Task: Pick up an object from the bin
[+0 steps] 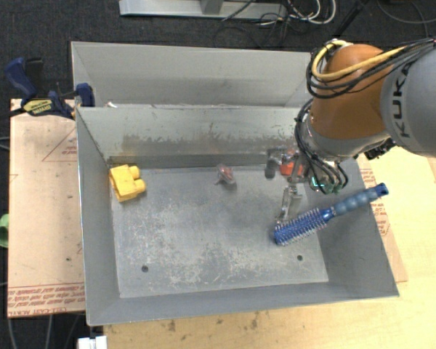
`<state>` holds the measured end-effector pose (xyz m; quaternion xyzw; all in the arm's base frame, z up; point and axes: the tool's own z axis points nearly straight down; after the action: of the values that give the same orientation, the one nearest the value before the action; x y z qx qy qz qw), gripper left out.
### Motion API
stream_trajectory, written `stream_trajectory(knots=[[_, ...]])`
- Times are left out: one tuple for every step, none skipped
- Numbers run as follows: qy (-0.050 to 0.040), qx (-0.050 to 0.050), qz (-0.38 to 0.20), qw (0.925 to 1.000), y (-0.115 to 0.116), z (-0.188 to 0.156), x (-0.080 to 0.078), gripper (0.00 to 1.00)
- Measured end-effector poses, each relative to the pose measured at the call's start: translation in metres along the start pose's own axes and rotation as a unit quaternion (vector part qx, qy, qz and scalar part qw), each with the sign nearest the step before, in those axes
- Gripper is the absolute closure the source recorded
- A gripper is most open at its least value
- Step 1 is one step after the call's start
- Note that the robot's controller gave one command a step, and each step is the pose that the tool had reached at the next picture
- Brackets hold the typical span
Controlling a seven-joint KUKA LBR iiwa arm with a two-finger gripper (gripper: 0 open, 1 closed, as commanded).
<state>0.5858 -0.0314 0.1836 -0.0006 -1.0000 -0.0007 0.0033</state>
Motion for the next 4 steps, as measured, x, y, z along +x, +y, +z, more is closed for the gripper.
stream_trajectory(knots=[[-0.0007, 0.0, -0.211, 0.9774, -0.074, 0.115, 0.03, 0.0], [-0.0061, 0.002, -0.229, 0.9735, -0.077, 0.082, 0.024, 0.0], [-0.005, 0.001, -0.193, 0.9813, -0.092, 0.078, 0.02, 0.0], [-0.0024, 0.0, -0.162, 0.9869, -0.089, 0.115, 0.026, 0.0]])
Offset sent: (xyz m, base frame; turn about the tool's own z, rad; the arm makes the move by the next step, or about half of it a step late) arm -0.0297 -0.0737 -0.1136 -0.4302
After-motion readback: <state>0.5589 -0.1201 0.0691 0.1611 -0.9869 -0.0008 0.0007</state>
